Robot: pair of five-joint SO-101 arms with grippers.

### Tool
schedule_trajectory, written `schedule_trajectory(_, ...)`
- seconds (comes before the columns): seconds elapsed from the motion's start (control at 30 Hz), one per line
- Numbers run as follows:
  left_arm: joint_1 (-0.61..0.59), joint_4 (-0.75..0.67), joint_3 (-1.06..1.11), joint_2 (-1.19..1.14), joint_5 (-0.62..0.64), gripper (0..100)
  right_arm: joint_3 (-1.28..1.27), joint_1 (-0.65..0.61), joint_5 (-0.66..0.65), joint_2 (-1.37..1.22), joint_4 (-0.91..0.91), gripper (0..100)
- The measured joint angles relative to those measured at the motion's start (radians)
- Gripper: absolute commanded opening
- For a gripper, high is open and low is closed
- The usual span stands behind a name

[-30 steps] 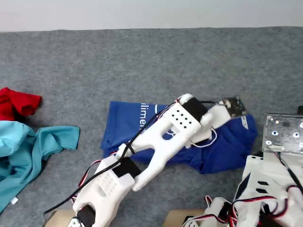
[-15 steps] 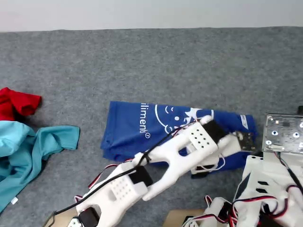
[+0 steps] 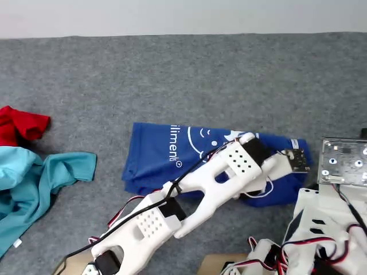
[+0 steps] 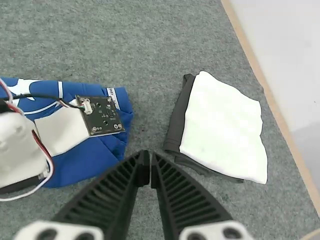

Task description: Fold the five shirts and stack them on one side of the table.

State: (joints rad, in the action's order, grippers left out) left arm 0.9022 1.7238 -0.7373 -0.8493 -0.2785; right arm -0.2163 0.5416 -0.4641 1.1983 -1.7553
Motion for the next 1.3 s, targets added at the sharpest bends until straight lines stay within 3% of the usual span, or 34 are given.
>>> schedule_trajectory(0.73, -0.167, 0.000, -0.011, -0.051, -0.009, 1, 0.000, 0.000, 0.000, 0.000, 0.000, 1.1)
schedule_trajectory(0.97, -0.167, 0.000, -0.051, -0.094, -0.009, 14, 0.000, 0.000, 0.000, 0.000, 0.000, 1.1)
schedule_trajectory(1.3, -0.172, 0.000, -0.051, -0.049, -0.009, 16, -0.029, 0.000, 0.000, 0.000, 0.000, 1.1)
